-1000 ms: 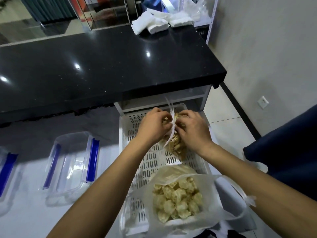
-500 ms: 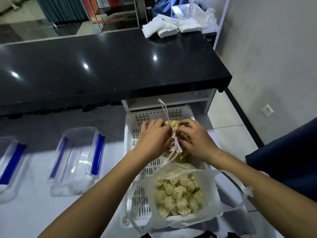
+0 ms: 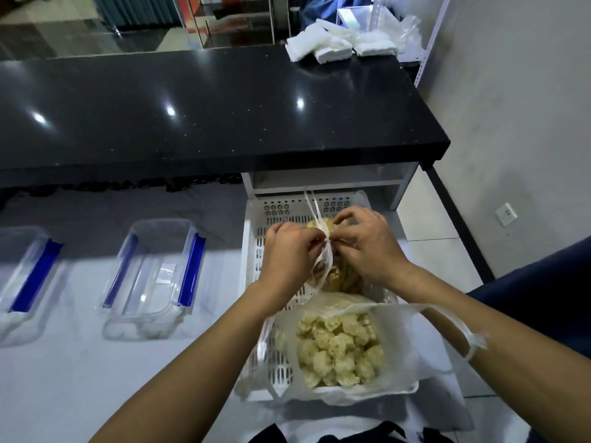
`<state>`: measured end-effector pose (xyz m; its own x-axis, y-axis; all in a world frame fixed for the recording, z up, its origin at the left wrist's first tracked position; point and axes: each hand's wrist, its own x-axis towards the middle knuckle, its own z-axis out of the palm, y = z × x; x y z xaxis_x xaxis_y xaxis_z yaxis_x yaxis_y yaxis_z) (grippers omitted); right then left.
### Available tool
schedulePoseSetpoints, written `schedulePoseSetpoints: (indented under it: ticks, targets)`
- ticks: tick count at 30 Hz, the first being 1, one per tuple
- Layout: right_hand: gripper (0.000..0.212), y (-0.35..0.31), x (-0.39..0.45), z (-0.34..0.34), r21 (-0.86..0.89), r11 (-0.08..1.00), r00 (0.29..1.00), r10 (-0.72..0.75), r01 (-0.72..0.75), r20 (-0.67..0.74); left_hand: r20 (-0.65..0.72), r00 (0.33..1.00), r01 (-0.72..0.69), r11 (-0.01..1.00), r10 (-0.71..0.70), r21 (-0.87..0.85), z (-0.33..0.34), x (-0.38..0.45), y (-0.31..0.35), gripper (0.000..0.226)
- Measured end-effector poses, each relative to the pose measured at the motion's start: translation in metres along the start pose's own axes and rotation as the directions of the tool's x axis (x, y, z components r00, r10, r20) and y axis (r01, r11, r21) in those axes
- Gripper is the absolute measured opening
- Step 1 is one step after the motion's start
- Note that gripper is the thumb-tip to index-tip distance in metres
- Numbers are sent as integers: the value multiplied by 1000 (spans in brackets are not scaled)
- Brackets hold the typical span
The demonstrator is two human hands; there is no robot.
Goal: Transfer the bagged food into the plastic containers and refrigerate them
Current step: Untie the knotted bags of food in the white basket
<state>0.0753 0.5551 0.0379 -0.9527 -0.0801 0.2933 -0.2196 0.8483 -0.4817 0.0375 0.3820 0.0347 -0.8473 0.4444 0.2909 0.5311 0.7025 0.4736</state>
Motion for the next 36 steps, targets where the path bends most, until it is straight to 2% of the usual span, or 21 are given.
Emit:
schedulePoseSetpoints:
  ticks: [2,5,9,12,15,18,21,23,26,28,30,33,36]
  targets:
    - [13,-1,4,-4,20,1000,999,-7,8,-46,-33,999,-8,1000,8,-3,-5,6,0,7]
    - [27,-4,6,-17,153,988,989,29,-7,-142,-122,992,6,999,-13,-51,-15,11,-2,11]
    - [10,10,-3,-23,253,963,960,157,-96,-232,-212,963,124,973,-165,-197,-18,1,-20,18]
    - [11,25,-24,-11,309,920,948,290,-239,-128,-150,946,234,925,-288,-300,-10,-19,-28,15]
    - [13,26,-35,-7,325,891,942,335,-318,4,-39,950,277,894,-310,-353,-5,-30,-23,12]
    - [16,20,-32,-18,326,903,958,284,-280,38,-10,973,217,926,-232,-310,-15,-26,-21,27]
    - [25,11,-23,-27,274,950,988,139,-152,68,48,998,56,976,-47,-211,-27,-14,-15,39]
    - [26,8,-17,-24,109,992,995,57,-66,84,144,988,-41,997,50,-70,-29,-3,-7,38]
    - [20,3,-10,-14,-144,990,996,-1,14,92,243,963,-141,986,118,83,-24,11,3,29]
    - [19,1,-8,-11,-177,981,996,-76,83,49,188,967,-190,979,173,77,-24,14,5,22]
    - [28,-1,-5,-18,-130,986,993,-113,107,-37,61,980,-191,981,189,34,-29,16,4,17]
    - [26,-9,7,-33,-52,991,972,-130,122,-194,-124,980,-160,986,154,-43,-42,18,7,15]
    - [22,-17,16,-42,60,989,962,-115,133,-247,-189,976,-126,987,105,-102,-53,18,13,11]
